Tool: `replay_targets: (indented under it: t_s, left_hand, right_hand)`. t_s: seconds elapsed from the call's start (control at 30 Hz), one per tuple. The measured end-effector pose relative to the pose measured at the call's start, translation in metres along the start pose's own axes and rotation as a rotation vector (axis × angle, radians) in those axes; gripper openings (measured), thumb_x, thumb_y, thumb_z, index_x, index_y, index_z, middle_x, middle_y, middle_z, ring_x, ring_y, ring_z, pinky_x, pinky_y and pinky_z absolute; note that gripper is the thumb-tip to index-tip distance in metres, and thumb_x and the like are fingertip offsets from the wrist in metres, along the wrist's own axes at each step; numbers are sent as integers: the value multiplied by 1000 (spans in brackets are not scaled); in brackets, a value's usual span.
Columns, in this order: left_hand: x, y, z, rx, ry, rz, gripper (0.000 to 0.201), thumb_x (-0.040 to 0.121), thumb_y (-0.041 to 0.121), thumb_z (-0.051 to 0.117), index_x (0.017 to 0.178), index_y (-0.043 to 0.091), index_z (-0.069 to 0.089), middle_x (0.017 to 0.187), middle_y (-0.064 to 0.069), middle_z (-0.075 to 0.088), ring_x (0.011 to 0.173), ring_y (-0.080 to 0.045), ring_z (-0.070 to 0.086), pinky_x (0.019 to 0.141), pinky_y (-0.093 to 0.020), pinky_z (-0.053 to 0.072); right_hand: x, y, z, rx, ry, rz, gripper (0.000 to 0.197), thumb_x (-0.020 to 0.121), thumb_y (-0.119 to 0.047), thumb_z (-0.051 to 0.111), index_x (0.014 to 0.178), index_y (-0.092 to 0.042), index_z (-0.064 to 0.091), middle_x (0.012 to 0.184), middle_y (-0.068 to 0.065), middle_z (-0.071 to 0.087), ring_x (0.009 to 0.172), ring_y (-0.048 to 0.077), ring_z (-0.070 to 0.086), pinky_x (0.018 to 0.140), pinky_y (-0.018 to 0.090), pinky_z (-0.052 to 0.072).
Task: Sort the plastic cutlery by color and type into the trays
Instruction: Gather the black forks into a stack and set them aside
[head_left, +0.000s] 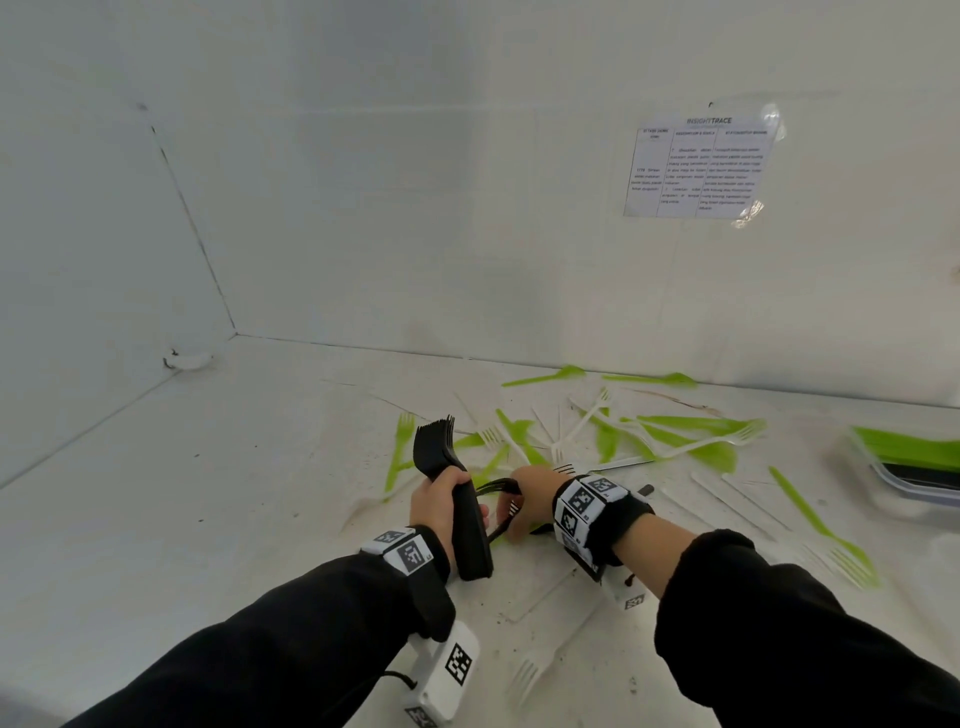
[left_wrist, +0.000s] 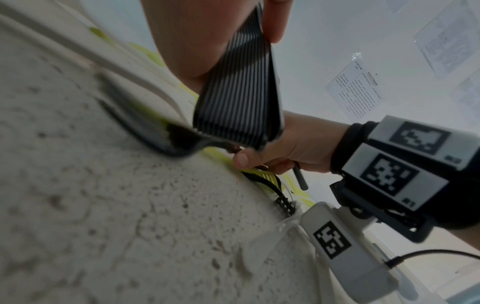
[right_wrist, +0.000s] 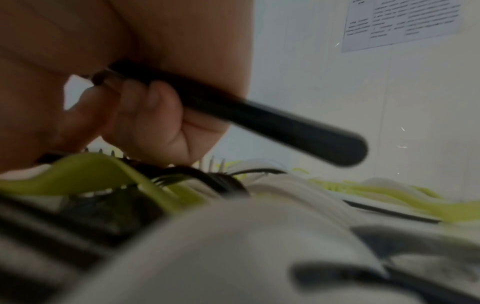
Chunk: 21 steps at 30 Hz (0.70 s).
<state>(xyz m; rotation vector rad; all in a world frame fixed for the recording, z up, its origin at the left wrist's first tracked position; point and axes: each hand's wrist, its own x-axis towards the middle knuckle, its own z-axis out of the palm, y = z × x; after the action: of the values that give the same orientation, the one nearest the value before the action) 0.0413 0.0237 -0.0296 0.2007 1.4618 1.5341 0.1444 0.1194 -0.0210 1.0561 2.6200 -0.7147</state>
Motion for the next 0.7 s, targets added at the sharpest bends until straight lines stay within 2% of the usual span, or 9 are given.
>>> replay_targets:
  t_s: [0.07,0.1,0.2,0.3,0.37,0.47,0.5,0.6,0.7]
  left_hand:
    - [-1,2,-1,-12,6,21,13,85,12,55,91,1,51,69,-14,49,43,-23,54,50,-29,46]
    - [-2,3,0,-21,7,40,11,85,11,54,89,2,50,69,-14,49,41,-21,53,50,-29,47]
    - [-5,8,3,-54,8,92,8,86,9,52,88,2,49,65,-12,47,40,-20,51,46,-27,46]
    - [-6,11,6,-60,5,121,8,86,8,53,90,2,49,64,-11,47,42,-21,51,45,-26,46]
    - [-7,9,8,-44,0,122,8,86,8,53,89,2,49,64,-11,48,42,-21,52,46,-27,46]
    - [-8,3,12,-25,-9,110,7,86,7,54,87,2,49,68,-12,49,45,-23,52,50,-29,48]
    - [-9,1,14,-21,-14,105,6,87,7,54,87,2,50,68,-12,49,47,-24,53,51,-30,48]
    - [-10,-4,18,-19,-30,96,6,87,5,53,82,3,49,66,-12,49,50,-26,51,51,-31,47]
    - [-11,-8,23,-18,-43,94,7,86,4,53,81,3,49,66,-11,48,47,-26,51,52,-32,46]
  right_hand:
    - [0,1,-6,6,92,-15,25,78,-18,73,101,-9,71,70,-7,46,78,15,49,55,18,39]
    - [-2,1,-11,2,129,-18,22,79,-18,71,100,-10,71,72,-7,45,79,16,50,59,19,41]
    - [-7,5,-24,-90,240,58,21,88,-25,60,104,-11,66,96,2,49,98,24,57,80,32,47]
    - [-13,14,-35,-203,308,153,29,95,-29,44,109,-8,60,109,9,57,99,28,60,77,34,46]
    - [-18,20,-39,-230,287,141,28,95,-26,41,108,-7,57,103,10,59,95,28,58,72,31,43]
    - [-28,28,-33,-139,191,106,15,95,-19,41,100,-9,51,78,4,48,81,24,50,59,26,36]
    - [-31,30,-30,-119,167,104,14,95,-16,41,99,-8,51,77,4,47,80,23,49,58,26,35]
    - [-40,33,-19,-155,87,107,23,92,-18,45,105,-5,59,90,12,57,84,28,55,63,26,38]
    - [-41,35,-12,-224,30,105,28,91,-23,49,106,-3,63,105,17,65,98,30,61,69,25,38]
